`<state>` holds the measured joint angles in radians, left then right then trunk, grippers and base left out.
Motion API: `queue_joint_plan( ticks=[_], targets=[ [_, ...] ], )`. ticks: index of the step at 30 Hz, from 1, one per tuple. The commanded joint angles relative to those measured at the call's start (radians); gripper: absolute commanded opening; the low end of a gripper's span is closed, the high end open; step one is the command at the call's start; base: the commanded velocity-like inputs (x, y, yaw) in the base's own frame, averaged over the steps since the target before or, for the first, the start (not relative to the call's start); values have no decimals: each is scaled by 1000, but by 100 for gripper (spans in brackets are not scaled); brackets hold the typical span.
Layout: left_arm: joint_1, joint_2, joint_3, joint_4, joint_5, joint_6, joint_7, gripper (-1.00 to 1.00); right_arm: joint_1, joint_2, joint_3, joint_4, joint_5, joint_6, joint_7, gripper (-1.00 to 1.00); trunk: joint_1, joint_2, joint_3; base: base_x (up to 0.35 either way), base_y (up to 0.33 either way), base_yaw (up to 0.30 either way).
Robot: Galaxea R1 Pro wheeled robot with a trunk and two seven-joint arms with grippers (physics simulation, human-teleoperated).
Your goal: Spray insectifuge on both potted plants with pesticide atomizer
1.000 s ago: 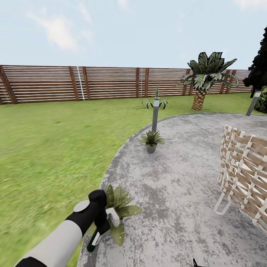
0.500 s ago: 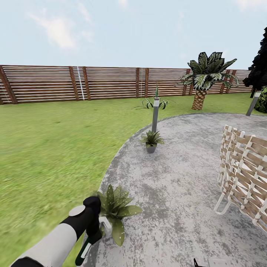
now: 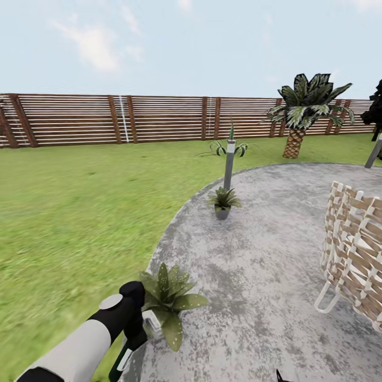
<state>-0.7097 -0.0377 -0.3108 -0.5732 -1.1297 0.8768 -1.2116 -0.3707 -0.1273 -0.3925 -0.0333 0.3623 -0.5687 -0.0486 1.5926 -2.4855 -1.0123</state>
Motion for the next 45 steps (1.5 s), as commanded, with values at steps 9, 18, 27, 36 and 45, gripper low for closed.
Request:
queue_joint_plan(
  ticks=[9, 18, 27, 36, 45],
  targets=[
    [-1, -1, -8, 3, -16, 7, -8, -100, 0, 0, -5, 1, 11, -2, -5, 100, 0, 0, -1, -65, -186, 83],
    [1, 5, 5, 77, -2, 4, 38, -100, 0, 0, -5, 1, 11, -3, -5, 100, 0, 0, -1, 0, 0, 22],
    [-1, 28, 43, 27, -3, 3, 46, -100, 0, 5, -5, 1, 11, -3, -5, 100, 0, 0, -1, 0, 0, 0],
    [15, -13, 43, 7, -2, 2, 50, -100, 0, 5, -5, 1, 11, -3, -5, 100, 0, 0, -1, 0, 0, 0],
    [37, 30, 42, 4, -4, 1, 50, -100, 0, 5, -5, 1, 11, -3, -5, 100, 0, 0, -1, 0, 0, 0]
  ],
)
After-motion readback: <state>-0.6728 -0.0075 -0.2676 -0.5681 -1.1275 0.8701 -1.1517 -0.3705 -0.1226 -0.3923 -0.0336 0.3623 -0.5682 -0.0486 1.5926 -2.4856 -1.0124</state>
